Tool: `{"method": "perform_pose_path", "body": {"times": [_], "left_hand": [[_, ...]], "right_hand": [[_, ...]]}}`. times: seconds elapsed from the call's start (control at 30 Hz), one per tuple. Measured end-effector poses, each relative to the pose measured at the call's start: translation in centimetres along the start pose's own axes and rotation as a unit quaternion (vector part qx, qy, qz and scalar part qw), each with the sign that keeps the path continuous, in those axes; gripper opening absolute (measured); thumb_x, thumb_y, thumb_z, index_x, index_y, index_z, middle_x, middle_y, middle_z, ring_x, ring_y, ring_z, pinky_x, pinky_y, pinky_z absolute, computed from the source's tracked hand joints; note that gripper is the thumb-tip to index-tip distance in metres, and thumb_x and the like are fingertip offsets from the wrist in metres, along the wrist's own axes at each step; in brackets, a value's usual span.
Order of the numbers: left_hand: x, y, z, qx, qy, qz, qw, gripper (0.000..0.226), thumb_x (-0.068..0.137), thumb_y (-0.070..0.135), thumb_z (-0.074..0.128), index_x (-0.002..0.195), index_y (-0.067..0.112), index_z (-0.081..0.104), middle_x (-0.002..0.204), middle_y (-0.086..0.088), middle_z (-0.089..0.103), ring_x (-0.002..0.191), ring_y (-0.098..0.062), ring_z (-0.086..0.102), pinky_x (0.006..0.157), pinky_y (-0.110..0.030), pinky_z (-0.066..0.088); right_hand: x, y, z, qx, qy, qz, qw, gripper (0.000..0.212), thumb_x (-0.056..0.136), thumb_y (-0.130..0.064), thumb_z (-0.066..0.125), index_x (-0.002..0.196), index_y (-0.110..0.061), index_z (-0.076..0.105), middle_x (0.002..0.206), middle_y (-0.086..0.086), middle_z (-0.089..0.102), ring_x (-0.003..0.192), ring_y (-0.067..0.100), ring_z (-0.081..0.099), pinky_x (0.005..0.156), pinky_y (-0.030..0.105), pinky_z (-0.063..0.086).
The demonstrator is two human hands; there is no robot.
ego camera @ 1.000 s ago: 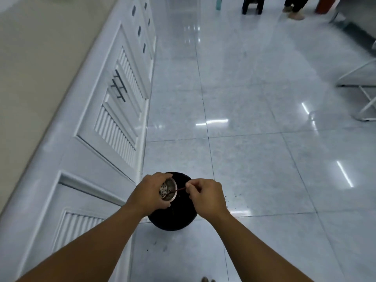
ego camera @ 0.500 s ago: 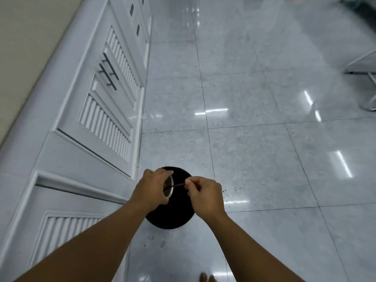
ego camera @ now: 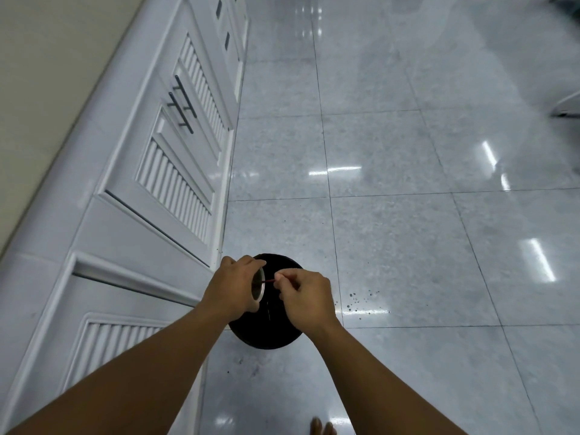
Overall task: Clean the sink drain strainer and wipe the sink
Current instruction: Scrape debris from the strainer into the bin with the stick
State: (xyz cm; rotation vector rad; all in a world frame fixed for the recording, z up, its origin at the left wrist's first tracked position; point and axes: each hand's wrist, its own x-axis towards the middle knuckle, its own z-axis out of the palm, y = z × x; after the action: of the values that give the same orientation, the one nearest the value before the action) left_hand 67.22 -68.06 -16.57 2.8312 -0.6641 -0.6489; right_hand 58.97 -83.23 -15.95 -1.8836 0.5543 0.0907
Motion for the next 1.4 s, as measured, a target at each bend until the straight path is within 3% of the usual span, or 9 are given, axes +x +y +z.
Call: {"method": "perform_pose_path", "body": {"times": [0.1, 0.27, 0.5, 0.63, 0.73, 0.8, 0.9, 1.1, 1.4], "left_hand": [[-0.1, 0.0, -0.1, -0.013, 0.007, 0.002, 1.000, 0.090, 0.065, 0.030, 0.082, 0.147, 0.031, 0.043, 0.136, 0.012, 0.052, 0.116, -0.022, 0.042, 0.089, -0.030, 0.049], [-0.5, -0.8, -0.4, -0.001, 0.003, -0.008, 1.000, 0.092, 0.064, 0.030, 0.082, 0.147, 0.031, 0.043, 0.135, 0.012, 0.052, 0.113, -0.022, 0.043, 0.090, -0.029, 0.048], [-0.8, -0.2, 0.0, -0.012, 0.011, 0.003, 1.000, 0.088, 0.066, 0.033, 0.081, 0.146, 0.030, 0.044, 0.136, 0.011, 0.053, 0.114, -0.021, 0.043, 0.090, -0.029, 0.047], [-1.0, -0.6, -0.3, 0.000, 0.008, -0.010, 1.000, 0.091, 0.063, 0.033, 0.082, 0.146, 0.031, 0.044, 0.135, 0.012, 0.053, 0.113, -0.021, 0.044, 0.090, -0.029, 0.047], [-1.2, -0.7, -0.4, 0.007, 0.003, -0.019, 1.000, 0.092, 0.063, 0.033, 0.082, 0.146, 0.031, 0.043, 0.135, 0.012, 0.053, 0.112, -0.021, 0.044, 0.091, -0.030, 0.047], [-1.2, -0.4, -0.3, 0.013, 0.005, -0.016, 1.000, 0.091, 0.063, 0.033, 0.081, 0.146, 0.032, 0.043, 0.136, 0.012, 0.053, 0.113, -0.022, 0.045, 0.091, -0.030, 0.047], [-1.2, 0.1, -0.2, 0.014, 0.012, -0.009, 1.000, 0.089, 0.065, 0.035, 0.080, 0.146, 0.032, 0.043, 0.137, 0.012, 0.052, 0.113, -0.022, 0.046, 0.091, -0.029, 0.046], [-2.2, -0.7, -0.8, -0.010, 0.011, -0.042, 0.999, 0.091, 0.065, 0.038, 0.083, 0.146, 0.031, 0.043, 0.137, 0.010, 0.052, 0.115, -0.023, 0.049, 0.096, -0.033, 0.047], [-6.0, -0.8, -5.1, -0.129, 0.047, -0.064, 0.988, 0.093, 0.059, 0.033, 0.090, 0.142, 0.027, 0.046, 0.137, 0.009, 0.051, 0.119, -0.016, 0.056, 0.096, -0.031, 0.048]], "right_hand": [[-0.2, 0.1, 0.6, -0.029, -0.042, 0.003, 0.999, 0.017, 0.097, -0.029, 0.061, 0.097, -0.029, 0.078, 0.076, -0.016, 0.072, 0.071, 0.004, 0.067, 0.074, 0.020, 0.055], [-0.5, 0.3, -0.1, -0.044, 0.067, 0.011, 0.997, 0.017, 0.096, -0.034, 0.060, 0.098, -0.031, 0.077, 0.072, -0.025, 0.064, 0.072, -0.004, 0.063, 0.069, 0.010, 0.046], [-1.4, -0.1, 0.9, 0.001, -0.057, 0.006, 0.998, 0.017, 0.096, -0.026, 0.061, 0.097, -0.027, 0.079, 0.082, -0.017, 0.074, 0.076, 0.002, 0.069, 0.081, 0.025, 0.058], [-1.3, 0.1, -0.1, -0.068, 0.023, 0.030, 0.997, 0.019, 0.097, -0.031, 0.058, 0.098, -0.029, 0.077, 0.081, -0.017, 0.071, 0.074, 0.001, 0.064, 0.069, 0.013, 0.048], [-1.3, -0.2, -0.7, -0.032, 0.054, 0.040, 0.997, 0.019, 0.097, -0.033, 0.058, 0.099, -0.030, 0.077, 0.084, -0.017, 0.073, 0.078, 0.002, 0.067, 0.073, 0.014, 0.052], [-1.5, -0.5, -0.6, 0.009, 0.016, 0.036, 0.999, 0.016, 0.096, -0.032, 0.061, 0.091, -0.036, 0.076, 0.081, -0.017, 0.073, 0.077, 0.004, 0.069, 0.079, 0.022, 0.057], [-2.0, -0.4, -0.1, 0.000, -0.047, 0.023, 0.999, 0.032, 0.095, -0.028, 0.063, 0.070, -0.047, 0.066, 0.075, -0.017, 0.073, 0.071, 0.005, 0.070, 0.079, 0.028, 0.060], [-2.2, 0.2, -1.6, -0.001, 0.050, 0.053, 0.997, 0.017, 0.094, -0.034, 0.060, 0.088, -0.032, 0.076, 0.074, -0.015, 0.073, 0.070, 0.005, 0.069, 0.074, 0.031, 0.061], [-4.4, -6.3, -2.7, -0.059, 0.015, -0.079, 0.995, 0.015, 0.097, -0.033, 0.054, 0.091, -0.036, 0.067, 0.080, -0.018, 0.068, 0.078, -0.002, 0.063, 0.067, 0.011, 0.045]]}}
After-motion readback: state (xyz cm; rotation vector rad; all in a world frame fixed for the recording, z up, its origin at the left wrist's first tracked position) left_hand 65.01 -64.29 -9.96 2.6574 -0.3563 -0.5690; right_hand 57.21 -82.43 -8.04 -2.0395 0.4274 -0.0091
